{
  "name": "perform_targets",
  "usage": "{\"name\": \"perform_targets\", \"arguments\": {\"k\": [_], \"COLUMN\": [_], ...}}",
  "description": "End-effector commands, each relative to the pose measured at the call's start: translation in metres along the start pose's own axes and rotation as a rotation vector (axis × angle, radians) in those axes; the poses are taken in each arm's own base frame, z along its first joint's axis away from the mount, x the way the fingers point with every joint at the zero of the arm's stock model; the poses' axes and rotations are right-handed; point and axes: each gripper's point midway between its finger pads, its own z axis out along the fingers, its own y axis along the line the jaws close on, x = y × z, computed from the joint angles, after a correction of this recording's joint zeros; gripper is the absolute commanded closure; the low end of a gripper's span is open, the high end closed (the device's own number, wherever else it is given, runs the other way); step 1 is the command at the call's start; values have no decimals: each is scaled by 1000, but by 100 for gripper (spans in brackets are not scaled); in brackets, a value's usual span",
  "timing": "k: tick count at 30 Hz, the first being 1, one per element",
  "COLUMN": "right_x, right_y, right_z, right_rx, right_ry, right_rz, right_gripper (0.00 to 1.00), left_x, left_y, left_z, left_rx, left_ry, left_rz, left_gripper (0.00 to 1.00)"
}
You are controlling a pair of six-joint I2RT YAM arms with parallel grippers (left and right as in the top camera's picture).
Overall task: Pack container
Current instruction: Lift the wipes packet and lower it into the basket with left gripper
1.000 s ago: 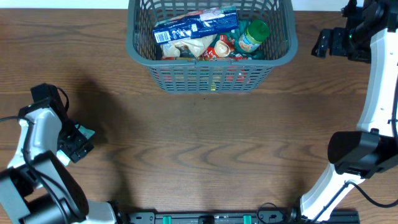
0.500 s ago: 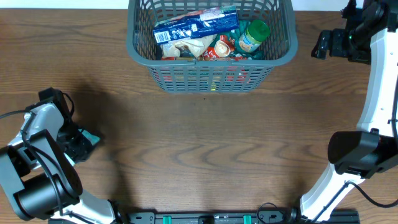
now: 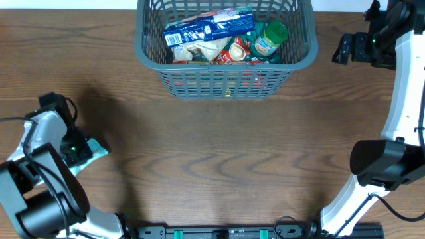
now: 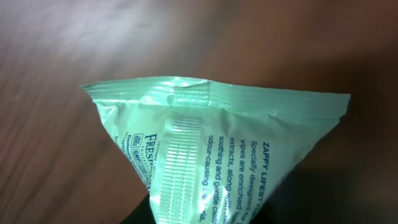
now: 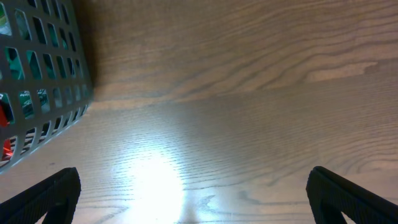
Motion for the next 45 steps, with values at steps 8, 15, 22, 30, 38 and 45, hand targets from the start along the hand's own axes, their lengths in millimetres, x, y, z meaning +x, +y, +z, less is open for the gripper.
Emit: {"name": "perform_targets", "arguments": {"k": [8,15,22,30,38,45], "right_x": [-1,-2,-2,-4,-2,-2], "right_y": [1,1,1,1,1,2], "right_z": [4,4,4,4,4,4], "right_rx": [-10,-11,-11,-11,-14,-18], "right_ry": [3,1,0,-8,-1,0], "right_rz": [-13,-13,-13,-14,-12,-12], "right_gripper": [1,1,1,1,1,1], "left_x": [55,87,161,271,342,381], "left_y": [-121,-116,-76,-21,-38,-60], "left_z": [-219,-353,-476,-493,-426,-345], "left_rx": [928,1259,1601,-1839,-1465,-1354], "left_ry": [62,-97,-332,889,898,705], "left_rz": [1097,1396,1718,-2380,-2286,-2431], "left_gripper": [95,94,95,94,94,94]}}
